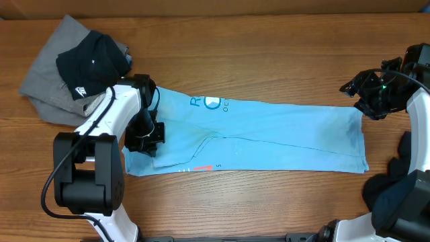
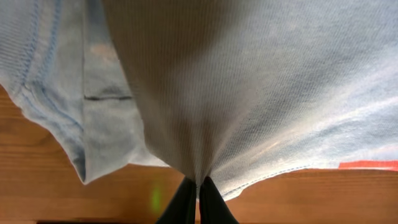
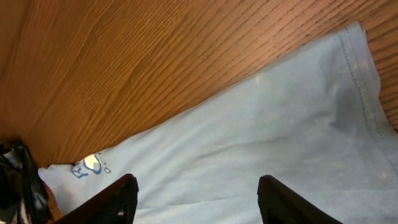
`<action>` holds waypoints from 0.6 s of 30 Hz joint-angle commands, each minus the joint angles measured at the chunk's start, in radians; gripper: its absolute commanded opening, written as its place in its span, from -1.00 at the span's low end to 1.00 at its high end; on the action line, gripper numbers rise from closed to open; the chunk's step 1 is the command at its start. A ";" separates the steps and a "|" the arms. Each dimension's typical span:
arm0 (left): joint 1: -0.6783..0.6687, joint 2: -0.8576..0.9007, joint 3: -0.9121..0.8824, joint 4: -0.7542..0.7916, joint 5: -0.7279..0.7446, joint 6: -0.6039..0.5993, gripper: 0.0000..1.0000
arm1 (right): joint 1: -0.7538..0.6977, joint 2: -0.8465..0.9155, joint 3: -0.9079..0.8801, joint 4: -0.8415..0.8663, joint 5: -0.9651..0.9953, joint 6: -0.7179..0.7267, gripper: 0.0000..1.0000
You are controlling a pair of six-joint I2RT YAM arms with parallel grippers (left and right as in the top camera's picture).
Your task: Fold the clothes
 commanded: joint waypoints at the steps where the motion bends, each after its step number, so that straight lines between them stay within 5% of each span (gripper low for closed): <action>1: -0.006 -0.019 0.019 -0.007 0.011 -0.020 -0.37 | 0.004 -0.008 0.018 0.005 -0.006 -0.007 0.30; 3: 0.002 -0.019 0.032 -0.005 0.011 -0.020 -0.12 | 0.004 -0.008 0.018 0.007 -0.006 -0.007 0.31; 4: 0.008 -0.019 0.042 -0.004 0.011 -0.020 0.58 | 0.004 -0.008 0.018 0.008 -0.006 -0.007 0.31; 5: 0.017 -0.019 0.061 -0.004 0.003 -0.020 1.00 | 0.004 -0.008 0.018 0.010 -0.006 -0.007 0.32; 14: 0.091 -0.018 0.077 0.167 0.020 0.035 1.00 | 0.004 0.004 0.018 0.021 0.035 -0.004 0.50; 17: 0.093 -0.010 0.039 0.230 0.024 0.051 0.71 | 0.004 0.023 0.018 0.010 0.035 -0.003 0.49; 18: 0.093 -0.007 0.013 0.271 0.024 0.060 0.93 | 0.004 0.032 0.017 0.007 0.035 -0.003 0.49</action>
